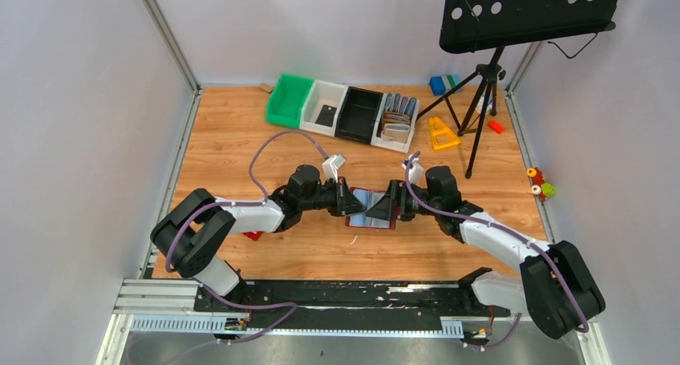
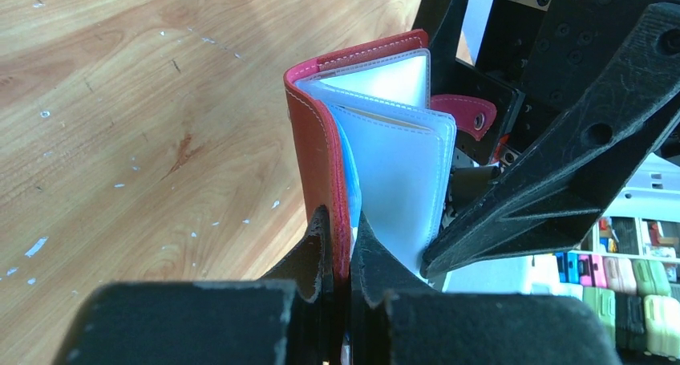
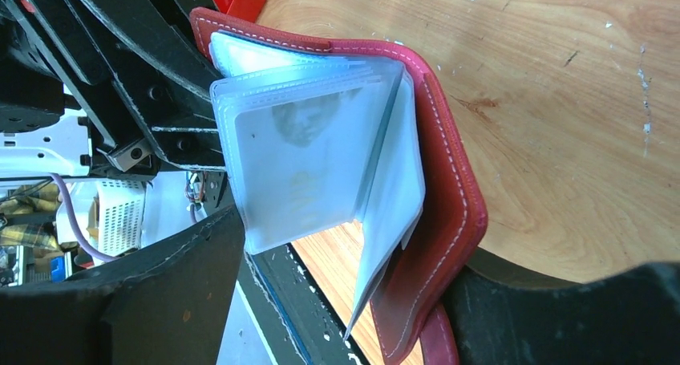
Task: Take the credit cards out of the card holder
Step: Remove the credit card from the card holder.
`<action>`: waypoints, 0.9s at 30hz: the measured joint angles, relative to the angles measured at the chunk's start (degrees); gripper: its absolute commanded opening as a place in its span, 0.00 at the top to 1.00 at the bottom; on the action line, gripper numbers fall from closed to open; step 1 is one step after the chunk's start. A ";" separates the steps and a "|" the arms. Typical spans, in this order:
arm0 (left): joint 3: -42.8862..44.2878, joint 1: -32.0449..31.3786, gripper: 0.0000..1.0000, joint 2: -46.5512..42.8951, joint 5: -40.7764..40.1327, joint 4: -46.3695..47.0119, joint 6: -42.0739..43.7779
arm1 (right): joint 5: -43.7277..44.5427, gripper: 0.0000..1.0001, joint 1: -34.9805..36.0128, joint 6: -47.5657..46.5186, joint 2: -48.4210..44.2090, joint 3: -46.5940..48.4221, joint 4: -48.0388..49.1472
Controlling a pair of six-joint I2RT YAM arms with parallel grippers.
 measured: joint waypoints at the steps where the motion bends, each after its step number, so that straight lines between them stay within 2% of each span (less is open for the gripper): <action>1: 0.02 0.00 1.00 0.00 -0.15 -0.07 0.00 | 0.09 0.25 0.00 -0.02 -0.04 0.00 -0.02; 4: 0.09 0.00 1.00 0.00 -0.68 -0.61 0.00 | 0.42 0.19 -0.04 -0.17 -0.04 0.00 -0.31; 7: 0.13 -0.02 1.00 0.00 -1.09 -1.49 0.02 | 0.63 0.19 -0.13 -0.20 -0.07 0.00 -0.59; 19: 0.79 -0.22 1.00 0.00 -3.17 -3.76 0.15 | 2.51 0.38 -1.18 -0.28 -0.42 0.00 -3.39; 27: 0.79 -0.22 1.00 0.00 -3.67 -4.68 0.31 | 2.95 0.34 -1.20 -0.35 -0.42 0.00 -4.22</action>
